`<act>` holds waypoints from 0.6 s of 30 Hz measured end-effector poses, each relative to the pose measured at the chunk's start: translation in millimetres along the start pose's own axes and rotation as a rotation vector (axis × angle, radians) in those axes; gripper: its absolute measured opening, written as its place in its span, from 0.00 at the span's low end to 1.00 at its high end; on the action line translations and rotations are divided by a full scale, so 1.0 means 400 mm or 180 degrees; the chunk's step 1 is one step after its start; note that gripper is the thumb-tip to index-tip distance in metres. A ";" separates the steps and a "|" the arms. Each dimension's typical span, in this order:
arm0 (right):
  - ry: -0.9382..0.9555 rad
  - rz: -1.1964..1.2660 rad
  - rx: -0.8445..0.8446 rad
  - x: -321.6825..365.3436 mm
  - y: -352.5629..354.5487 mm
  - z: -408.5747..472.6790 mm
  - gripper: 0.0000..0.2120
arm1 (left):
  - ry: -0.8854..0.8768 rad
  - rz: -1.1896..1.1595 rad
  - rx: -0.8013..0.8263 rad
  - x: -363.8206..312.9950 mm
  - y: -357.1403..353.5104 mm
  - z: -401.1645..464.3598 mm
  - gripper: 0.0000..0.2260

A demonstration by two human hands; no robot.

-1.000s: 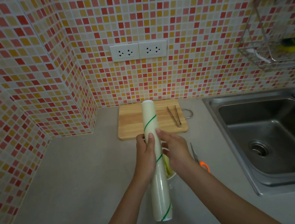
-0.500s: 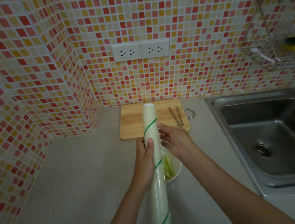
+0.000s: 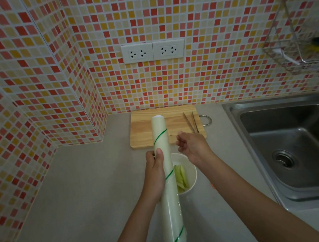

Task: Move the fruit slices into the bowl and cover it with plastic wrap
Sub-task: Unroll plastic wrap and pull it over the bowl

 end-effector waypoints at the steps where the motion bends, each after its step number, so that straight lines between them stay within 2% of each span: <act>1: 0.0009 -0.0069 -0.0098 0.006 0.007 0.005 0.06 | 0.0047 -0.0014 -0.0020 0.002 0.002 0.005 0.13; 3: 0.0086 -0.0507 -0.0172 0.020 0.008 0.012 0.09 | 0.0093 0.0009 -0.0022 0.003 0.004 0.013 0.14; 5: 0.0178 -0.0984 -0.0069 0.029 -0.009 0.015 0.15 | 0.0114 0.0029 -0.0014 -0.001 -0.001 0.021 0.13; 6: 0.0191 -0.1063 0.0002 0.030 -0.021 0.015 0.14 | 0.0133 0.0001 -0.0010 -0.004 -0.006 0.024 0.13; 9: 0.0086 -0.0845 0.0055 0.032 -0.046 0.020 0.09 | 0.0214 -0.0051 0.0006 -0.012 -0.016 0.037 0.12; 18: -0.0120 -0.0430 0.0091 0.024 -0.044 0.037 0.07 | 0.0205 0.0099 0.0009 -0.009 -0.010 0.053 0.15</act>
Point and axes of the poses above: each hand's wrist, its own z-axis towards the middle knuckle, its own y-axis out of the back of the hand, x = y × z, the point moved 4 cm from there along z, towards the middle knuckle, and after that the axes turned 8 degrees about -z, right-handed, at the moved point
